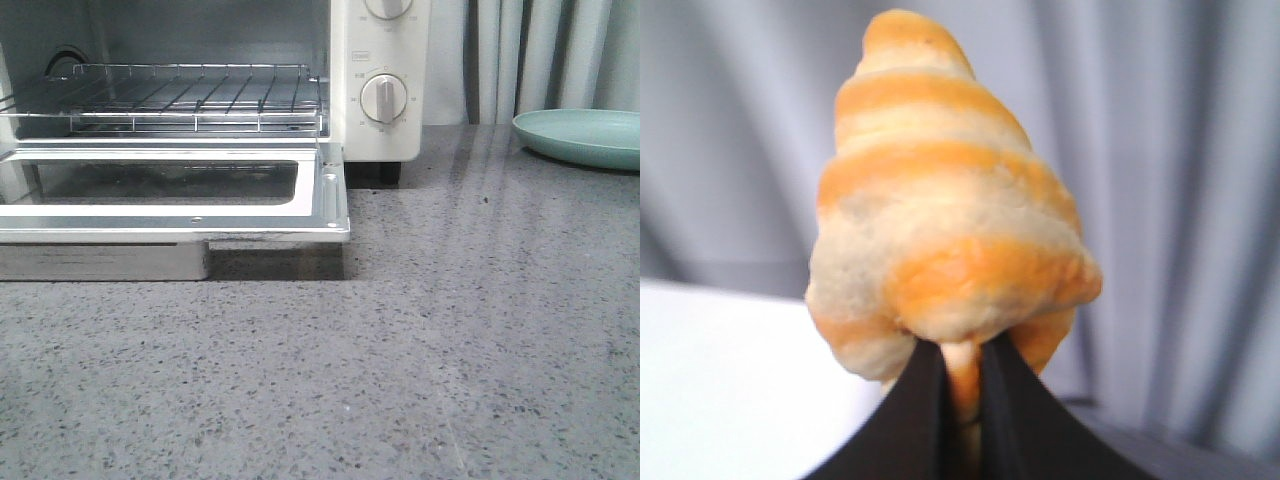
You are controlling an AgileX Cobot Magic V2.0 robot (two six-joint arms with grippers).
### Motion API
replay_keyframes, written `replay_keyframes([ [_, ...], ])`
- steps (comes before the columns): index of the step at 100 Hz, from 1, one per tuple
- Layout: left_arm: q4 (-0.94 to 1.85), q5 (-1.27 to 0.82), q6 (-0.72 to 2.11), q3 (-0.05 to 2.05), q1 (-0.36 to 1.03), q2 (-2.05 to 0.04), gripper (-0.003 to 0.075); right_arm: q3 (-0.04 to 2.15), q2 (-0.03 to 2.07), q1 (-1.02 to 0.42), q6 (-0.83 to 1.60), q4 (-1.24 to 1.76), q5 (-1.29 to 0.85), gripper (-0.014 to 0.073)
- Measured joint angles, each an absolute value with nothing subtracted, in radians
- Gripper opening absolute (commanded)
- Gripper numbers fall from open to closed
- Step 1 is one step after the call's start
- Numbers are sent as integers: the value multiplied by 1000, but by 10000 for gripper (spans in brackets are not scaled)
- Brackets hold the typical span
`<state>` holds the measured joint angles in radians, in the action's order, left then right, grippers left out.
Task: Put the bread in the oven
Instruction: 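Lift the croissant and carry it with the right gripper into the oven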
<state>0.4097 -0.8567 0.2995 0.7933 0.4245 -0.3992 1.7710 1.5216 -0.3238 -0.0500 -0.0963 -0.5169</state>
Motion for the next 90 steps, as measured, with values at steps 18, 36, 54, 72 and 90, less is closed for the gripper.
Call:
replay_keyframes([
  [18, 410, -857, 321, 793, 425, -399, -21, 1777, 1504, -701, 94, -96, -619, -76],
  [36, 403, -857, 327, 793, 425, -399, -21, 1777, 1574, -890, 118, -98, -714, -76],
  [54, 403, -857, 329, 793, 425, -399, -21, 1773, 1676, -926, 120, -104, -766, -76],
  [72, 403, -857, 329, 793, 425, -399, -21, 1773, 1761, -915, 120, -161, -765, -76],
  [90, 403, -857, 329, 793, 425, -399, -21, 1773, 1835, -863, 36, -248, -724, -76],
])
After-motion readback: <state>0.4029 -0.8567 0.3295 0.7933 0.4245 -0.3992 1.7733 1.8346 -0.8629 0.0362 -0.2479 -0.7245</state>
